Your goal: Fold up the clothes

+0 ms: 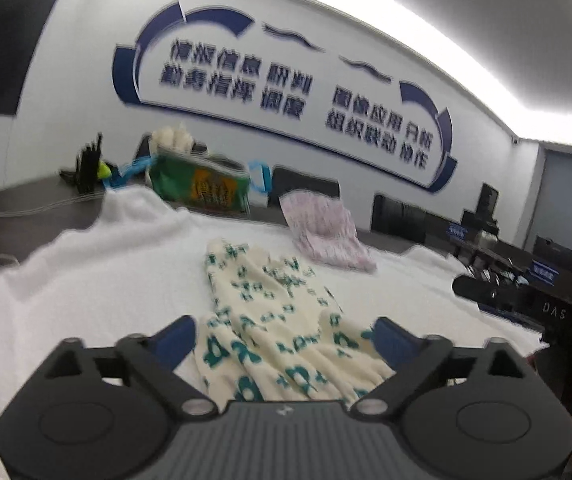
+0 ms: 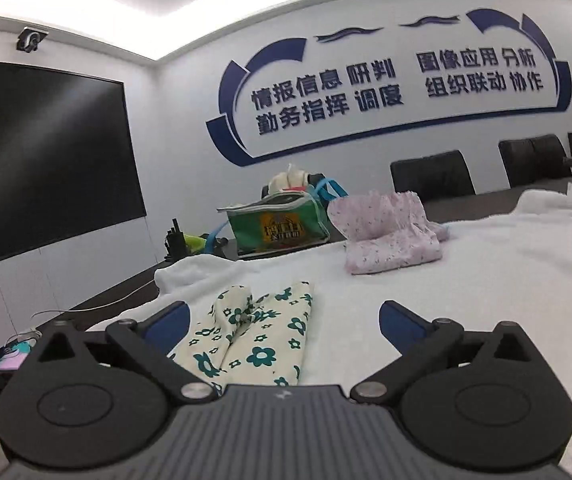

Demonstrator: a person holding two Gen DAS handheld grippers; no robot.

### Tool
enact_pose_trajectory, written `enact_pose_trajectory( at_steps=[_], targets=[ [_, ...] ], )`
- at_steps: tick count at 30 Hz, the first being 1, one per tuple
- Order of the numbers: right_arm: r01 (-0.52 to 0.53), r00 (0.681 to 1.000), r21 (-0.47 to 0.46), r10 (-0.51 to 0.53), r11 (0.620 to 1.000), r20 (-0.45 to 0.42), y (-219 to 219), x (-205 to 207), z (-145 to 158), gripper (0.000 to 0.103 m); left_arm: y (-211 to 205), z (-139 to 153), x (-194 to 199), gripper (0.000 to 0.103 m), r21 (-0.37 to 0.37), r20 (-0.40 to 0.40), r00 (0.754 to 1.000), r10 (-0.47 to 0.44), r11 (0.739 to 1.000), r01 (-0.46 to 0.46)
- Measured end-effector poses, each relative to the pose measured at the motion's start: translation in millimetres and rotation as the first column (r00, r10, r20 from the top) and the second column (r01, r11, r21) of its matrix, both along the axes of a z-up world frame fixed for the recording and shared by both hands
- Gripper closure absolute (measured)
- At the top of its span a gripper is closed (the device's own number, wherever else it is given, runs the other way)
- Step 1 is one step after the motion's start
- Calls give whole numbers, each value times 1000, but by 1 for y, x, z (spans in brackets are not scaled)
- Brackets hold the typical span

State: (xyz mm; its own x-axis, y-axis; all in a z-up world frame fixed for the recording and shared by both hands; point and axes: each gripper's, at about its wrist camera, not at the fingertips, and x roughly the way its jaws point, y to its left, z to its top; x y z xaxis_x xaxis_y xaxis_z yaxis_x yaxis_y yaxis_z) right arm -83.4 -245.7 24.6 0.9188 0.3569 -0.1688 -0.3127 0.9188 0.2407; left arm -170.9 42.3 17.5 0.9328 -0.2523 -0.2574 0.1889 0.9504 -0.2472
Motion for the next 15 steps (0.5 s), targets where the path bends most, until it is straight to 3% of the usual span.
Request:
enact_pose_trajectory(
  at_steps=[4,9,15],
  targets=[
    [17,1000,47,-16,999,-21,1,4,-7,0,1,1,-4,0,3,25,1000,16,1000,-16],
    [-5,997,95,-2,995,71,-3,-5,-11,0,2,2,-5,0,14,27,999,31,999,-32],
    [-44,999,-19,44,999,-6,8,0,-6,1,5,2,-3,0,27,12,999,45,999,-46]
  ],
)
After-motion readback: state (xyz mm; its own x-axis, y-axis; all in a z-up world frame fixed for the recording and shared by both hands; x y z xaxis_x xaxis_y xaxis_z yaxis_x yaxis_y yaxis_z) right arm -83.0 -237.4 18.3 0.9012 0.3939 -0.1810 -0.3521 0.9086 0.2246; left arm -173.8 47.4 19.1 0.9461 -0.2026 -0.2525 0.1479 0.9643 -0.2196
